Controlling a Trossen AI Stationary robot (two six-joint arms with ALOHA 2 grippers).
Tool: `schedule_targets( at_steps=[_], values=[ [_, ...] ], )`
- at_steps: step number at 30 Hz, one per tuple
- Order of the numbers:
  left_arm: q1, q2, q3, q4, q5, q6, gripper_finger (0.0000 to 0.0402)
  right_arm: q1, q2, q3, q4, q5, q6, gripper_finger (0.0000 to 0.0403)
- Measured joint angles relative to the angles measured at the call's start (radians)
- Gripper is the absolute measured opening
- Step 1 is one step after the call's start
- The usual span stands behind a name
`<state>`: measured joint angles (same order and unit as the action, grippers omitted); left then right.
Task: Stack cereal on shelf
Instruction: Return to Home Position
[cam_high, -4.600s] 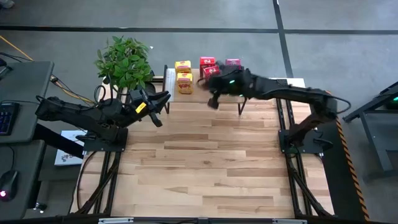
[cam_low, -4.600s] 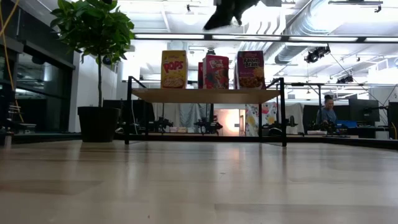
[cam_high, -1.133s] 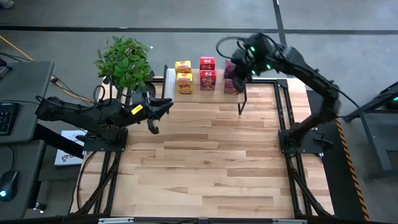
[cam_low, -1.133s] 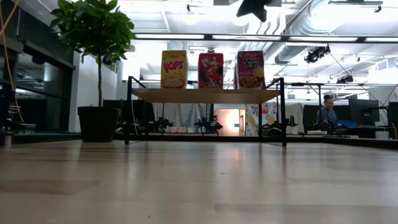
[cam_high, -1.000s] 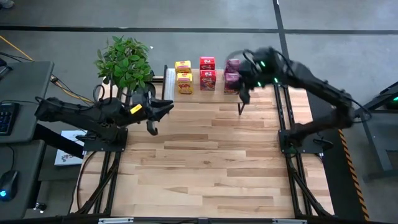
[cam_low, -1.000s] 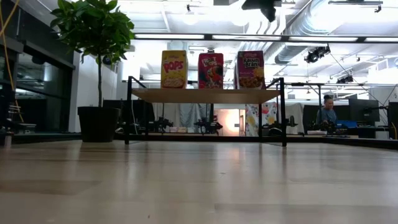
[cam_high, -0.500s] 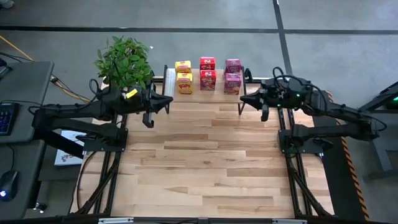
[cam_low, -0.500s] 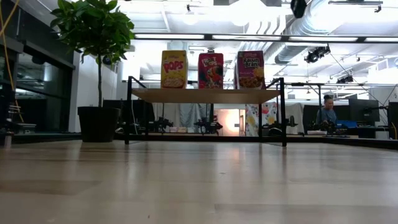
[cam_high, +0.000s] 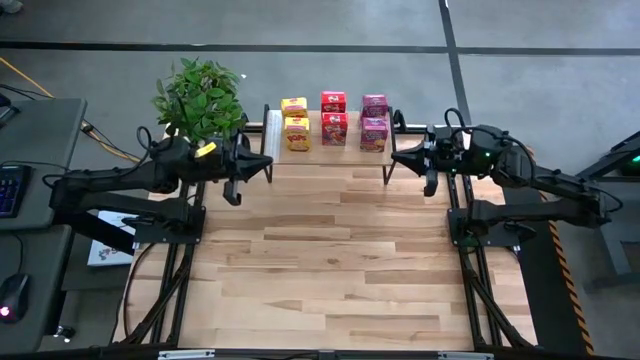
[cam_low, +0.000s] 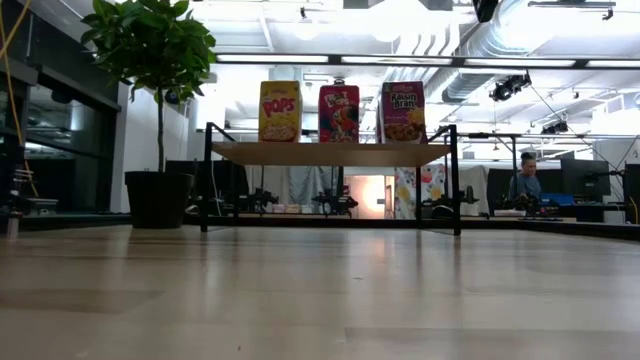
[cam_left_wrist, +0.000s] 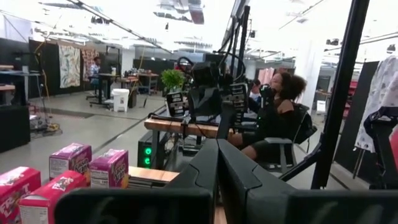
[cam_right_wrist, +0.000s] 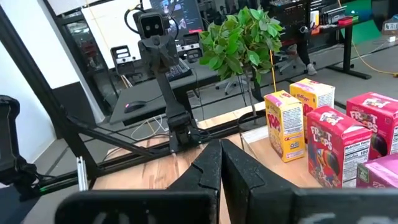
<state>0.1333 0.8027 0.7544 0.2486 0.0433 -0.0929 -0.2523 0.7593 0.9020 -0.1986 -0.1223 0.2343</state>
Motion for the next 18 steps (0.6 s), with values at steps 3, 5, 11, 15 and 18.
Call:
schedule_targets(
  at_steps=[3, 5, 11, 15, 18],
  values=[
    [0.0, -0.009, 0.0, 0.001, 0.0, 0.0, 0.0, 0.0, 0.0, 0.0, 0.0, 0.0, -0.007, 0.0],
    [0.0, -0.015, 0.0, -0.002, -0.005, 0.0, 0.0, 0.0, 0.0, 0.0, -0.001, 0.0, -0.007, 0.0],
    [0.0, -0.06, 0.0, -0.083, -0.049, -0.055, 0.0, 0.0, 0.0, 0.0, -0.03, 0.0, -0.007, 0.0],
    [-0.007, -0.096, -0.01, -0.123, -0.032, -0.053, 0.0, 0.0, 0.0, 0.0, -0.055, 0.0, 0.021, 0.0],
    [-0.01, -0.127, -0.062, -0.073, -0.003, -0.058, 0.0, 0.0, 0.0, 0.0, -0.055, 0.0, 0.036, 0.0]
  ],
)
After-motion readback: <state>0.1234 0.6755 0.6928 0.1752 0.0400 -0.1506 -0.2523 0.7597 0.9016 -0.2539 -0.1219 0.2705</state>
